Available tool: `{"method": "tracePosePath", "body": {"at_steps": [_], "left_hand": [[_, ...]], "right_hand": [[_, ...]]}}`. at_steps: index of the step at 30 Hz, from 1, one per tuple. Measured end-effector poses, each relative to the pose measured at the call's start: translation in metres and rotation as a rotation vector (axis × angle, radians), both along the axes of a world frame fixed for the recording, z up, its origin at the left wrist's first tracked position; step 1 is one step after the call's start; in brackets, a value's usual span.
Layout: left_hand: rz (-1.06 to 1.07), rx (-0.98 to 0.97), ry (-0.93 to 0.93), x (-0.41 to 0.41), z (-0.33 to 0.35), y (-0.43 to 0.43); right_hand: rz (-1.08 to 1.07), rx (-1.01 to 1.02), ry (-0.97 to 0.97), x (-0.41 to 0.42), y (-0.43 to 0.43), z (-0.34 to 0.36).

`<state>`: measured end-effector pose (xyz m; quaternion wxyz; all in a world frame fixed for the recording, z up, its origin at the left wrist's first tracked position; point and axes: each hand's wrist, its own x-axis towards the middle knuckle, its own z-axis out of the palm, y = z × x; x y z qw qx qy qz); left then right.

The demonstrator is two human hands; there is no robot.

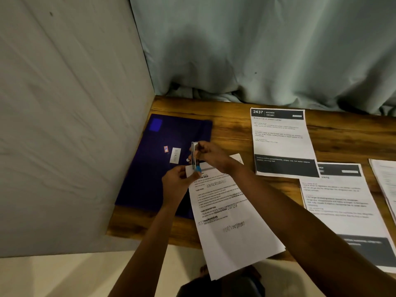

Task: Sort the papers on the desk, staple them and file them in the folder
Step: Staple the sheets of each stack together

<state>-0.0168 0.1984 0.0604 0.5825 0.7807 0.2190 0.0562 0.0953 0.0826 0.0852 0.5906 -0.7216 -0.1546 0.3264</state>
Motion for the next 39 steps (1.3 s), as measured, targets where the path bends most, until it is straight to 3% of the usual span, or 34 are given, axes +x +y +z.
{"method": "tracePosePath", "body": {"at_steps": [10,19,23,25,30,32,39], "left_hand": [[0.041,0.122,-0.062,0.003,-0.002,-0.007],[0.057,-0.227,0.019,0.008,-0.006,0.001],[0.048,-0.205,0.046,0.012,-0.010,0.004],[0.051,-0.211,0.050,0.014,-0.013,0.006],[0.036,-0.164,0.099,0.019,-0.014,0.009],[0.042,-0.138,0.116,0.023,-0.015,0.012],[0.004,0.015,0.126,0.033,-0.017,0.019]], "right_hand": [[-0.099,0.009,0.014,-0.003,0.008,-0.006],[-0.028,0.082,0.018,0.003,-0.008,0.014],[-0.203,0.232,0.059,0.020,-0.022,0.021],[-0.299,0.117,-0.069,0.031,-0.030,0.019],[-0.243,-0.599,-0.537,0.052,-0.063,0.008],[-0.167,-0.787,-0.562,0.056,-0.073,-0.002],[-0.169,-1.013,-0.574,0.058,-0.077,-0.026]]}}
